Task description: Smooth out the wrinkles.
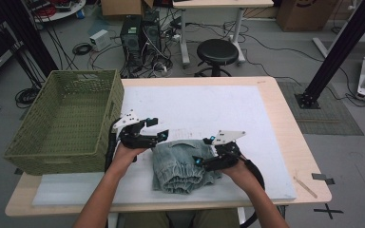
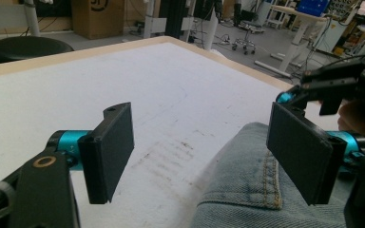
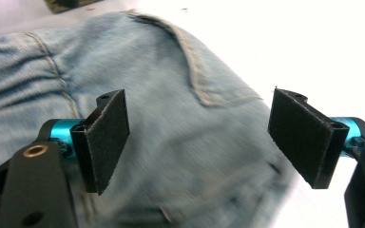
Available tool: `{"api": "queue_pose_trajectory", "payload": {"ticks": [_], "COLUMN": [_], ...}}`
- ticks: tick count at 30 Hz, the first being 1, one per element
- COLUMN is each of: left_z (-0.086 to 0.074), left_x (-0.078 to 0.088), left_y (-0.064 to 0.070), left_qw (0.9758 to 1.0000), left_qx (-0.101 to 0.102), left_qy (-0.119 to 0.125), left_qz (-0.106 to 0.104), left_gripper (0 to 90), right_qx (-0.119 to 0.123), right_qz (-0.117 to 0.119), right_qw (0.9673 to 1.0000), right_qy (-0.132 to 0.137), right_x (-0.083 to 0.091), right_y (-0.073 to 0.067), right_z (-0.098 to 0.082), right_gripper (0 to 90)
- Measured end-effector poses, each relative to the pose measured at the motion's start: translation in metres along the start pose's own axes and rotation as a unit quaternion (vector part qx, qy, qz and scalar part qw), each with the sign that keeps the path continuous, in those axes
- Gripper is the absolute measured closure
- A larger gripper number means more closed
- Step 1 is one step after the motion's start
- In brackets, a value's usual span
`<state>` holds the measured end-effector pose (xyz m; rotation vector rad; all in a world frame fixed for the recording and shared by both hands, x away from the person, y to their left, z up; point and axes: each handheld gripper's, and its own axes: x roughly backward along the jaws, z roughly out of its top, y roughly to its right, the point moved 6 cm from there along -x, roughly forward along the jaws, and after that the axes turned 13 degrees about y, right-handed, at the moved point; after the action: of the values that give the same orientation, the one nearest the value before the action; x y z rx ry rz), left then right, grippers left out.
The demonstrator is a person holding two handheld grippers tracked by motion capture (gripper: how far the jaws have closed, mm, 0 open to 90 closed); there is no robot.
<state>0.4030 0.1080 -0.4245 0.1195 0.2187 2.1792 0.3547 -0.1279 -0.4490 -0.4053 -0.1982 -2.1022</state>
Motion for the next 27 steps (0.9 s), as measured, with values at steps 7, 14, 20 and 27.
{"api": "queue_pose_trajectory", "payload": {"ticks": [7, 14, 20, 27], "left_z": [-0.004, 0.0, 0.0, -0.004], "left_x": [0.0, 0.002, 0.003, 0.003], "left_y": [0.003, 0.006, 0.008, 0.015], "left_qw": [1.0, 0.9999, 0.9999, 0.9999], "left_qx": [0.004, 0.011, 0.014, 0.008], "left_qy": [-0.004, 0.003, 0.004, -0.003], "left_qz": [-0.001, -0.005, -0.007, -0.014], "left_gripper": [24.3, 24.3, 24.3, 24.3], "right_qx": [-0.004, 0.0, 0.04, 0.035], "right_qz": [-0.011, 0.015, 0.005, 0.008], "right_qw": [0.9999, 0.9991, 0.9962, 0.9972], "right_qy": [0.004, -0.039, -0.077, -0.066], "right_x": [0.012, -0.007, -0.015, -0.01], "right_y": [0.006, -0.011, -0.015, -0.014], "right_z": [0.003, -0.011, -0.019, -0.018], "right_gripper": [22.2, 25.6, 26.5, 26.4]}}
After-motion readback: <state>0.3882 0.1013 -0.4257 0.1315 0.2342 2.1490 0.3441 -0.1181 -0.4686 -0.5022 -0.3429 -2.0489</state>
